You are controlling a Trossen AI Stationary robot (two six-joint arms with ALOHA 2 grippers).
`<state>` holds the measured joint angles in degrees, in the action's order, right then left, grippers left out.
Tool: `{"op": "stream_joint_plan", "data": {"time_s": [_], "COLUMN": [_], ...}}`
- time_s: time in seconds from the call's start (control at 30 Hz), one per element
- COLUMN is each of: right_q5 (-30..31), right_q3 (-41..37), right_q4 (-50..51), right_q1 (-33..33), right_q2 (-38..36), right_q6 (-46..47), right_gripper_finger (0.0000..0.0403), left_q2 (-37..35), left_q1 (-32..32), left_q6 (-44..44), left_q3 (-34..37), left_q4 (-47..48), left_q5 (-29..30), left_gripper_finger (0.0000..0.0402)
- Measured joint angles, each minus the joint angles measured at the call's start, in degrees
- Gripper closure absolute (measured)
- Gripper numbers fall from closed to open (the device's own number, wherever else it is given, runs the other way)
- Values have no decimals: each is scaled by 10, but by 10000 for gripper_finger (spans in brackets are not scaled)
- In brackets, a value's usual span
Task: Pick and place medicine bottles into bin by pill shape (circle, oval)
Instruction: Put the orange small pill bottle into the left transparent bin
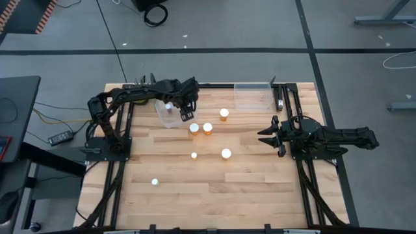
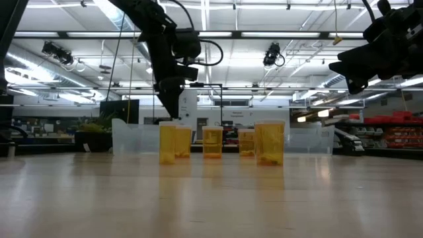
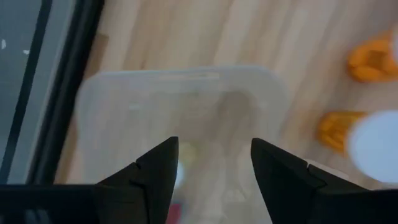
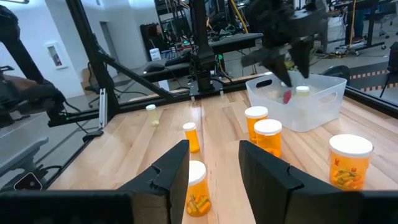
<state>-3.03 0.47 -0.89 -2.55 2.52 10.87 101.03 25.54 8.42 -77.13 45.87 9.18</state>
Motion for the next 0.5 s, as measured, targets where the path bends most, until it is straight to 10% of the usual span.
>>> {"op": "stream_joint_plan", "data": {"time_s": [0.5], "right_q5": [0], "right_q3": [0], "right_q4": [0], "right_q1": [0], "right_q2": [0], "right_q6": [0], "right_gripper_finger": [256], "left_q2": [0], "left_q1": [-96], "left_q6": [-77], "left_q3": [-2], "left_q4": [41], "left_q5": [-79], "left_gripper_finger": [200]}}
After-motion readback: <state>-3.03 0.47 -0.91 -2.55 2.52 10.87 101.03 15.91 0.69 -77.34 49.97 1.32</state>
